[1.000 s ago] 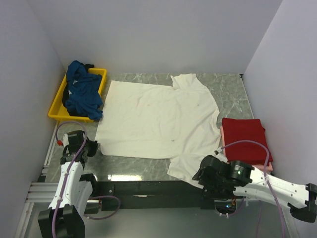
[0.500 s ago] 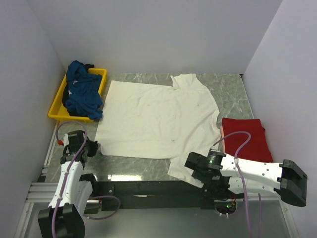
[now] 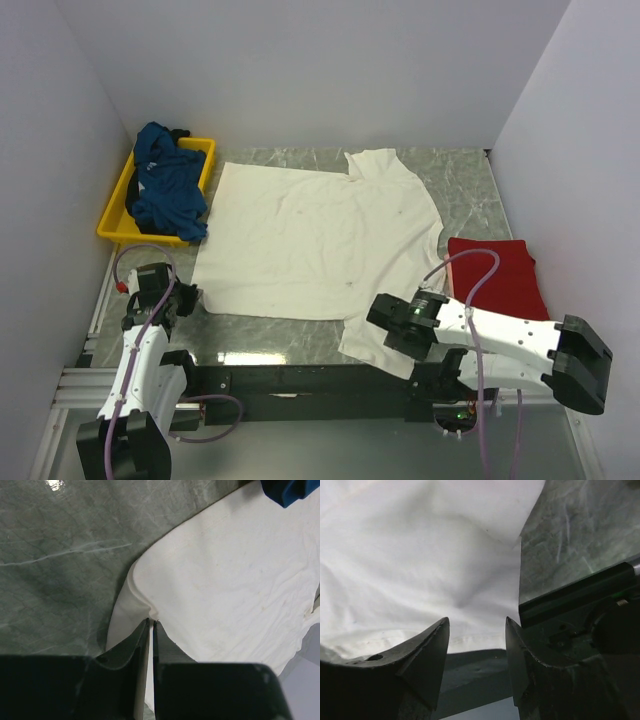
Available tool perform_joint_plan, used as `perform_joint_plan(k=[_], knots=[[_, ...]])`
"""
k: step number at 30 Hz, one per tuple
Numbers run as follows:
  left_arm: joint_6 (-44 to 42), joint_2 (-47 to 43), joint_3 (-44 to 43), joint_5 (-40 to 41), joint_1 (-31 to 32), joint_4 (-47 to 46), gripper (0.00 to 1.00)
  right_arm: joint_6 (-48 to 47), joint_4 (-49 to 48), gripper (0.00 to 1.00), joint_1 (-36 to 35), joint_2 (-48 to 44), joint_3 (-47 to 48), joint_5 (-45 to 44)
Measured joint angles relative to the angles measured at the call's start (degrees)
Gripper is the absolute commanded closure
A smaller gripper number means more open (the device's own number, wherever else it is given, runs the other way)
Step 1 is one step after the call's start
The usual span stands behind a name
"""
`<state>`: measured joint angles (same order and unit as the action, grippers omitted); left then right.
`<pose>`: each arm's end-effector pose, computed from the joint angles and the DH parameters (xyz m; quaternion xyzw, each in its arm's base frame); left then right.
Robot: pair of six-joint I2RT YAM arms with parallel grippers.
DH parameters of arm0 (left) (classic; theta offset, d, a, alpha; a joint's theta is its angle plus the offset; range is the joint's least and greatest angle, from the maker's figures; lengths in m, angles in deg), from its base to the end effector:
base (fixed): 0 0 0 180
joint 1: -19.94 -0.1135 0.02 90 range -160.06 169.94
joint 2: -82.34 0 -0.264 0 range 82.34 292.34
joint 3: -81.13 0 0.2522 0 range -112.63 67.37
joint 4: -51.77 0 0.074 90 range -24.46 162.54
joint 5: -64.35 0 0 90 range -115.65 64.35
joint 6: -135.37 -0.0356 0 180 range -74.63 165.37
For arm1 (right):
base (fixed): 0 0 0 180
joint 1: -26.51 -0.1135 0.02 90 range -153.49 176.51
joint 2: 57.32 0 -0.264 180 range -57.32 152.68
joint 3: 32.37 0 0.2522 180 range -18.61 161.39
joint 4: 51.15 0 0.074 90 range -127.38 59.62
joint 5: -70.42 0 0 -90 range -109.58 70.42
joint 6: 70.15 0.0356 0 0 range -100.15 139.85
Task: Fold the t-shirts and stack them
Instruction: Fold the tshirt
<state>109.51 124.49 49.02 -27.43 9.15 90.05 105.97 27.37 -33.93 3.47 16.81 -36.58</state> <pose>0.1431 0.0261 0.1649 -0.5640 0.7451 -0.1727 0.3113 0.0771 0.1149 0.1851 0.2196 0.9643 -0.0436 0.1412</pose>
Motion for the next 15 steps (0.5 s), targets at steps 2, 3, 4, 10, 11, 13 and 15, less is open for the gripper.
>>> perform_joint_plan(k=[2, 3, 4, 10, 11, 13, 15], knots=[[0.0, 0.0, 0.0, 0.0, 0.0, 0.0, 0.87, -1.7, -3.1, 0.45, 1.1, 1.2, -2.4, 2.2], [0.0, 0.0, 0.0, 0.0, 0.0, 0.0, 0.87, -2.5, -4.7, 0.45, 1.7, 2.0, -4.1, 3.5], [0.0, 0.0, 0.0, 0.0, 0.0, 0.0, 0.87, -3.0, -6.3, 0.45, 2.1, 2.8, -5.8, 4.9], [0.0, 0.0, 0.0, 0.0, 0.0, 0.1, 0.87, -5.1, -9.7, 0.51, 2.8, 3.8, -5.9, 8.4], [0.0, -0.1, 0.0, 0.0, 0.0, 0.1, 0.88, -5.3, -9.9, 0.52, 2.8, 3.8, -5.7, 8.5], [0.0, -0.1, 0.0, 0.0, 0.0, 0.2, 0.92, -5.7, -10.1, 0.73, 2.8, 3.8, -5.3, 8.5], [0.0, -0.1, 0.0, 0.0, 0.0, 0.2, 0.97, -6.1, -9.9, 0.86, 2.8, 3.7, -5.0, 8.1]])
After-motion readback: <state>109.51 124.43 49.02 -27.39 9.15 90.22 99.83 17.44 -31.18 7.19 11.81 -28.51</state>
